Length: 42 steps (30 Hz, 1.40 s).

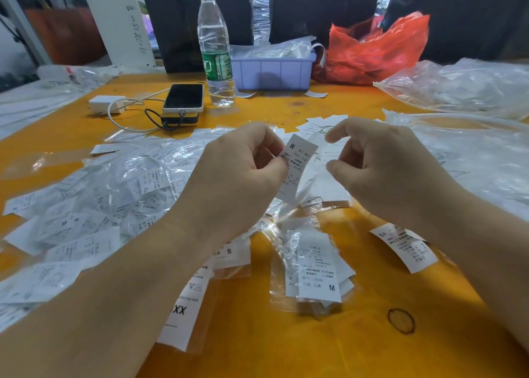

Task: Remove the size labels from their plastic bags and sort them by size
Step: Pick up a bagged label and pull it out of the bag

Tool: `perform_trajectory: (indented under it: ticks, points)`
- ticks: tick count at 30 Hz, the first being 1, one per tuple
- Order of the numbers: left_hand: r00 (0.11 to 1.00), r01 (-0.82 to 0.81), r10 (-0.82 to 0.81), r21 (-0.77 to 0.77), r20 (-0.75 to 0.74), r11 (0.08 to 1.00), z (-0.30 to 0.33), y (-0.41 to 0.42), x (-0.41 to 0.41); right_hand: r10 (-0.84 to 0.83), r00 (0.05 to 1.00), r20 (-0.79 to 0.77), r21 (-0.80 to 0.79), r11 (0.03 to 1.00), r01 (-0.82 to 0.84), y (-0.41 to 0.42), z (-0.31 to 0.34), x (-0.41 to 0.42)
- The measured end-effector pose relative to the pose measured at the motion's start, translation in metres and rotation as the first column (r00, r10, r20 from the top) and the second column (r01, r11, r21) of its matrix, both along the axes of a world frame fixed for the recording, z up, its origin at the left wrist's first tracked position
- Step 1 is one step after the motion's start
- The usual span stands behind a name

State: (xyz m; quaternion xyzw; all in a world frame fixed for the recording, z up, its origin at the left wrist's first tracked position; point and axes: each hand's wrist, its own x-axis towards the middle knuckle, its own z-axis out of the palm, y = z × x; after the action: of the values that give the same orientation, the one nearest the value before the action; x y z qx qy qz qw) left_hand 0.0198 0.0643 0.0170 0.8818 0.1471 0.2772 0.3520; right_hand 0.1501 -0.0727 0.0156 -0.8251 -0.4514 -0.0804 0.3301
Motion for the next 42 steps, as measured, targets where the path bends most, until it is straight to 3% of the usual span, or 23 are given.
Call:
perform_trajectory:
  ticks: [7,11,16,21,25,32,37,42]
  points:
    - [1.0,0.009,-0.009,-0.01,-0.012,1.0,0.002,-0.003,-0.001,-0.081,0.994,0.079,0.03,0.996,0.078,-0.004,0.009,-0.006]
    - [0.999,0.034,-0.035,-0.024,-0.009,0.999,0.001,-0.003,-0.001,-0.126,0.985,0.12,-0.18,0.973,0.146,-0.01,0.017,-0.009]
    - [0.998,0.058,-0.058,-0.042,-0.004,0.997,-0.001,-0.004,-0.002,-0.232,0.958,0.167,-0.33,0.902,0.276,-0.019,0.036,-0.012]
    - [0.986,0.164,-0.164,-0.094,0.013,0.982,-0.002,-0.014,-0.006,-0.251,0.965,0.079,-0.518,0.817,0.255,-0.027,0.05,-0.018]
    - [0.963,0.266,-0.268,-0.074,-0.015,0.961,-0.005,-0.029,-0.009,-0.295,0.951,0.09,-0.568,0.77,0.292,-0.034,0.059,-0.016]
    - [0.959,0.282,-0.283,-0.105,0.009,0.954,-0.005,-0.032,-0.005,-0.352,0.925,0.144,-0.664,0.658,0.354,-0.04,0.043,-0.001]
    - [0.954,0.3,-0.301,-0.081,0.003,0.95,-0.006,-0.033,-0.004,-0.291,0.932,0.216,-0.659,0.661,0.359,-0.034,0.027,0.003]
    - [0.952,0.305,-0.306,-0.079,-0.012,0.949,-0.008,-0.034,-0.003,-0.251,0.958,0.141,-0.694,0.665,0.276,-0.036,0.024,0.012]
